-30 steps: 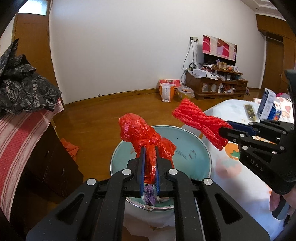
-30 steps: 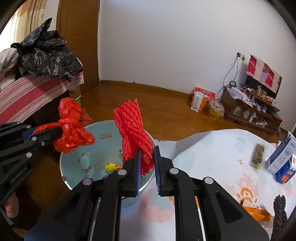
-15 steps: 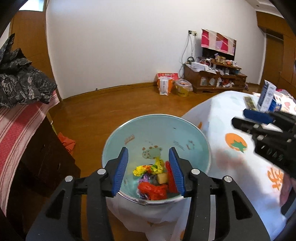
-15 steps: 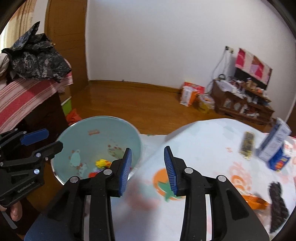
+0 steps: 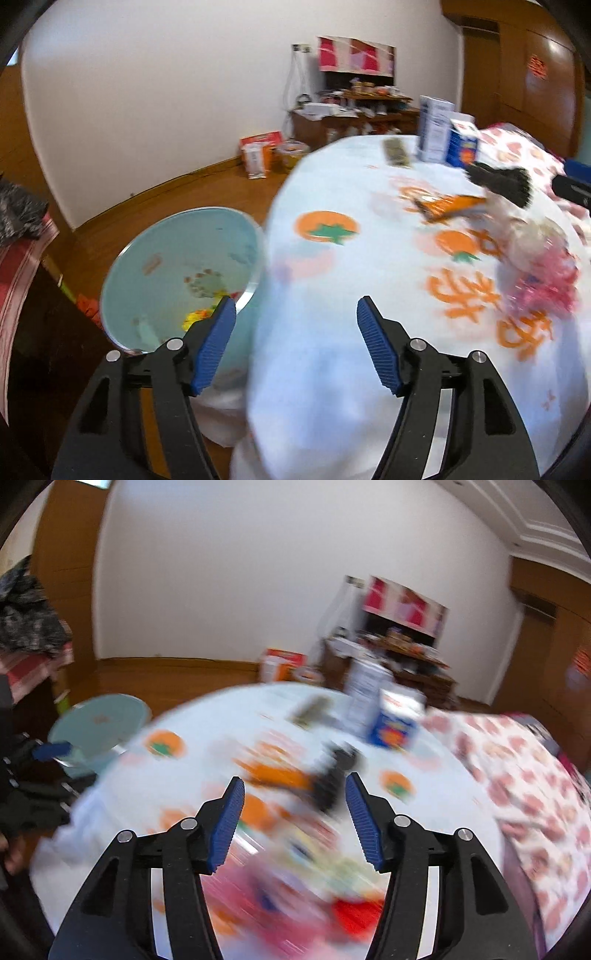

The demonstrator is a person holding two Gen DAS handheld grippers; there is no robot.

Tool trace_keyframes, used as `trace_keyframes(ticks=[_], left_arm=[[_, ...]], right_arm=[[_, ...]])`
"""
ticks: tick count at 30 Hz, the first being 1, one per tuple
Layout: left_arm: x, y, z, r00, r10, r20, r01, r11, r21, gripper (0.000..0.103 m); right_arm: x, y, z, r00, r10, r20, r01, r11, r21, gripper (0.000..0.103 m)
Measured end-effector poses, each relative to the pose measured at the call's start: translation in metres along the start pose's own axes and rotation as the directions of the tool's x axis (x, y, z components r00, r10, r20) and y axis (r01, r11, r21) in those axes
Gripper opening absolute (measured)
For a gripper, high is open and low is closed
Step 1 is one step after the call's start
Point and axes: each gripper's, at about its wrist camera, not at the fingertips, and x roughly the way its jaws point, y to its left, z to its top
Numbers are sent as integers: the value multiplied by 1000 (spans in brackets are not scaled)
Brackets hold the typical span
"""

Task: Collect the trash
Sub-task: 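Move both open tools back over the trash on the table, then grasp the pink plastic bag with the left tool while the right tool grasps the orange-red wrapper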

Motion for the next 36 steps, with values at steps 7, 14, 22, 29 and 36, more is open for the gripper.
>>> trace_keyframes(ticks=[7,14,22,29,36], left_arm=[[-10,-42,8,998,-50,24,48,997,59,77],[-9,-62,8,999,-48,8,47,995,86,77],[-7,-47,16,1000,-2,18,2,999,37,82],[-13,-35,19,999,-14,33,14,1000,0,82],[-28,-60,23,994,-75,78,71,996,47,82]], right_arm=[[-18,-66,-68,991,-77,-111,87,992,95,62],[20,-40,-76,987,-44,-151,55,996,64,65],[80,-2,-14,995,-22,-94,27,998,53,65],[52,-37,-25,997,-42,-62,50,991,128,66],[9,-94,-63,988,-120,-95,136,973,189,70]])
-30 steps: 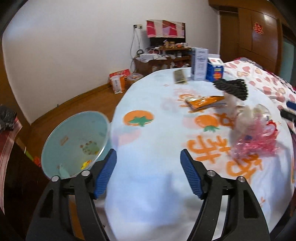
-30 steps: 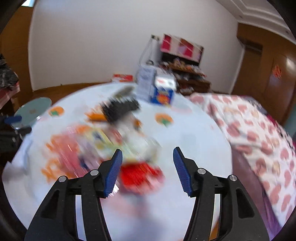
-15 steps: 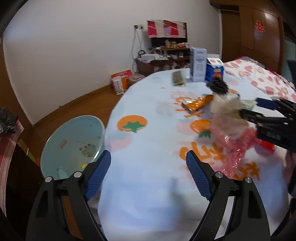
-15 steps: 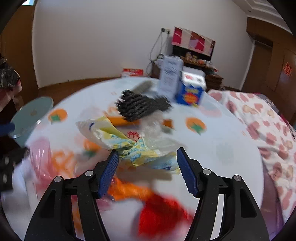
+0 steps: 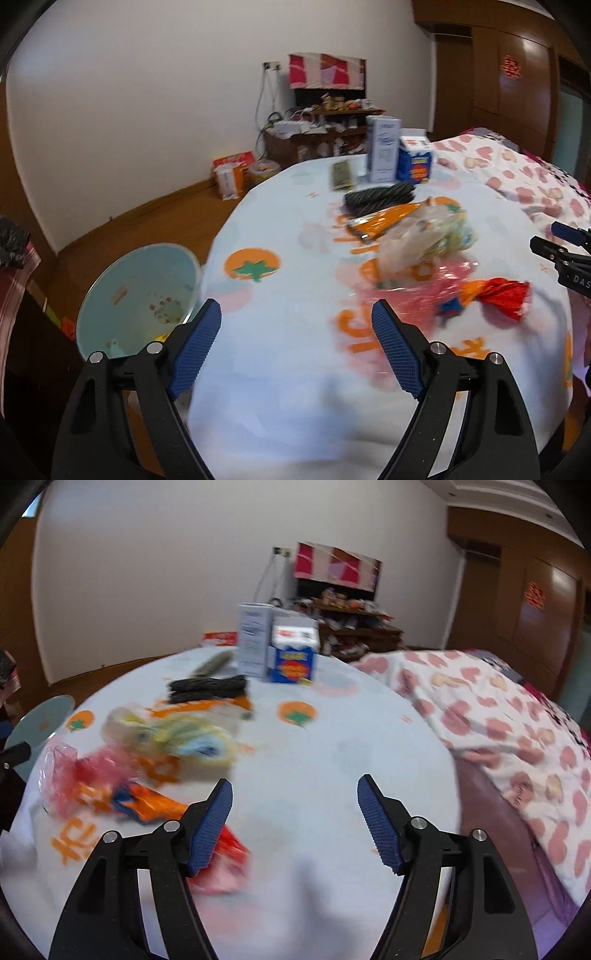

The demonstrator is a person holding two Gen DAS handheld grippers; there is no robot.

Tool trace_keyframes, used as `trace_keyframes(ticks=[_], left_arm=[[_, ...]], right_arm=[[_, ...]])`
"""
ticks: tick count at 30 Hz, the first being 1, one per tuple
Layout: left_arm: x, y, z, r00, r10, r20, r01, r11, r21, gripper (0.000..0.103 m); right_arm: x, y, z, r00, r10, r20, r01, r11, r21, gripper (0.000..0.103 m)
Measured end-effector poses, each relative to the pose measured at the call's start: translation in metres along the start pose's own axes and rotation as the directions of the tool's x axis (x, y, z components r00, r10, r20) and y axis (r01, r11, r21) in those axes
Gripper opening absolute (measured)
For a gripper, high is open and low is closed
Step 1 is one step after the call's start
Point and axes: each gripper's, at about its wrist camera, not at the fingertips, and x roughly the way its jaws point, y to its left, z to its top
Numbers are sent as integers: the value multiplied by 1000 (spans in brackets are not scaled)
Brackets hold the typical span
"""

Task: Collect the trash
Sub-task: 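Grasp the pink plastic bag with the left tool while the right tool grasps the orange-red wrapper, then carry the pink bag and orange-red wrapper with both tools over the bin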

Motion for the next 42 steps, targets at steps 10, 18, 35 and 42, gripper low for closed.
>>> trace_keyframes(ticks=[10,18,35,42], left_arm=[[34,-36,-7,995,-69,-73,74,995,66,75],[35,-51,-12,975,-201,-95,211,971,112,12],[-9,11,5,990,-139,0,139,990,25,6],[-12,43,14,998,-61,21,62,998,-33,6]], right_arm=[[11,3,-19,998,46,-41,-45,999,28,70],[21,28,-21,979,192,-68,-192,981,8,70],[28,54,-30,935,309,-172,-320,947,-38,18],[-14,54,-9,948,314,-45,-316,947,-63,18]])
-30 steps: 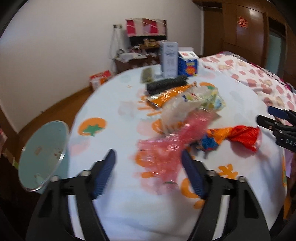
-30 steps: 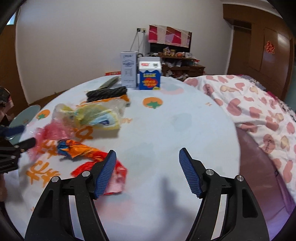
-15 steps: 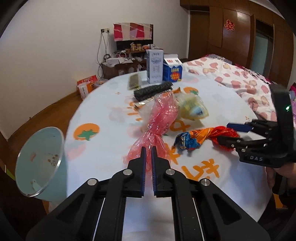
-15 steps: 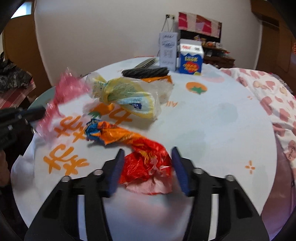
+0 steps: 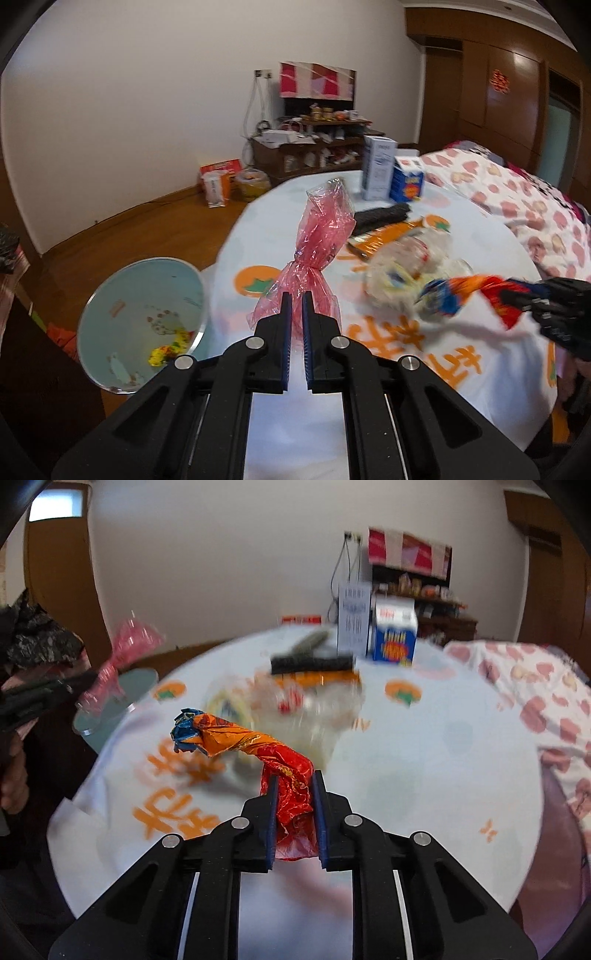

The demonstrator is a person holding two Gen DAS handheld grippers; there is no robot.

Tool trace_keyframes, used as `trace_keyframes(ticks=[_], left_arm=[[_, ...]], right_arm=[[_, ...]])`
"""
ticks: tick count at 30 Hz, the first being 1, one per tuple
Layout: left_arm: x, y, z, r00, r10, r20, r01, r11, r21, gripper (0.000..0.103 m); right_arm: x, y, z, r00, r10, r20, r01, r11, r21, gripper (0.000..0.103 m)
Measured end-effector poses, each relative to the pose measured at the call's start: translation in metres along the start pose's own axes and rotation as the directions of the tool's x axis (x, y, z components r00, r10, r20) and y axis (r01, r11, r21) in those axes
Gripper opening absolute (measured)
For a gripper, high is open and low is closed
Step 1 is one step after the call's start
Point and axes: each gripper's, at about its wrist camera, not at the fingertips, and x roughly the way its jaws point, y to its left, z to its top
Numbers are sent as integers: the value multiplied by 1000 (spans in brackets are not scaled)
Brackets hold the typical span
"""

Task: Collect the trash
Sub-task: 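Carry the pink bag and orange-red wrapper with both tools over the bin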

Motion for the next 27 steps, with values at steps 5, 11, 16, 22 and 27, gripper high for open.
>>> trace_keyframes(ticks=[5,11,16,22,27], left_arm=[[2,22,3,999,55,2,-54,998,-44,6],[6,37,2,997,83,-4,-83,994,-73,6],[8,46,3,995,104,4,-103,990,-93,6],[7,51,5,991,133,20,-131,987,-98,6],[9,58,6,985,168,28,-165,982,-97,6]], right_arm=[[-21,12,23,995,-41,90,44,999,-29,18],[-1,20,48,992,-50,112,54,998,-33,18],[21,32,64,993,-36,116,42,998,-48,18],[46,53,81,994,-4,113,13,997,-81,18],[62,69,91,994,25,109,-14,995,-103,18]])
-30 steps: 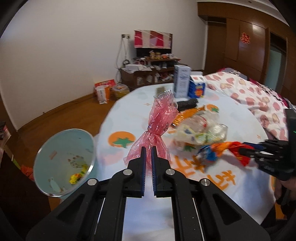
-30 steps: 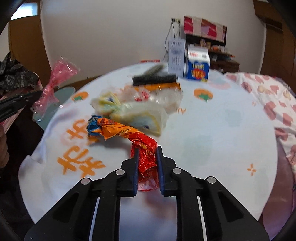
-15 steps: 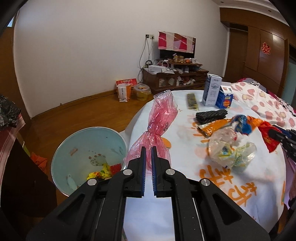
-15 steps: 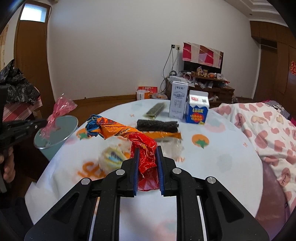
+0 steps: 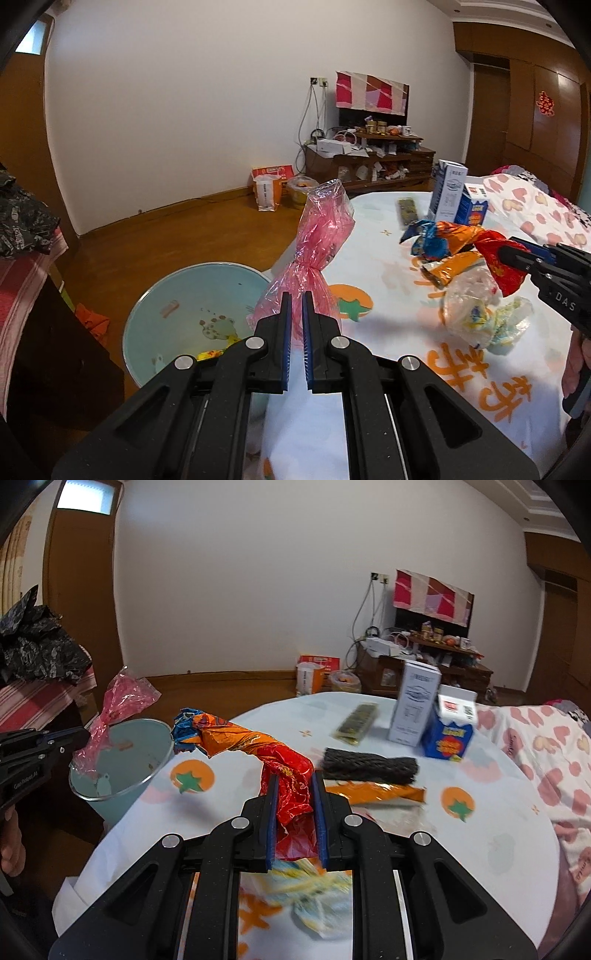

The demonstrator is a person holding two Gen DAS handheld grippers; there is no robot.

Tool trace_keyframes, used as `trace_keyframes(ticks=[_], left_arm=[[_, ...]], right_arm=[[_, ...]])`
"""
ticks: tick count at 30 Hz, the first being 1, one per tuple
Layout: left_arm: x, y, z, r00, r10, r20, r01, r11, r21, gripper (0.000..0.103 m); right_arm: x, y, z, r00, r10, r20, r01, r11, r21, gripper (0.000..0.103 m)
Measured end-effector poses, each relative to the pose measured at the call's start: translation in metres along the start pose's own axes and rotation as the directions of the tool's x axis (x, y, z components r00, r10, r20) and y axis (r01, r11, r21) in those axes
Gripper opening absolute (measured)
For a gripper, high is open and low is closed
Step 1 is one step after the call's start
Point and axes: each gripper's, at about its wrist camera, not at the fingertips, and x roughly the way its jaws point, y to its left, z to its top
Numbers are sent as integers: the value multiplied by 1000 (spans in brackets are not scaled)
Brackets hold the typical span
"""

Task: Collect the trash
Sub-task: 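Carry the pink bag and orange-red wrapper with both tools over the bin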

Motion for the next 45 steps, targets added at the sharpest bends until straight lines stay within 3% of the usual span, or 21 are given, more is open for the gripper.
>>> trace_keyframes(ticks=[20,45], left_arm=[[13,34,-6,995,98,-8,-98,995,-37,6],[10,85,-10,982,184,-32,-186,977,-108,6]], right_arm=[[58,67,31,996,90,-8,-90,993,-74,18],[93,123,49,987,156,-33,-159,976,-147,18]])
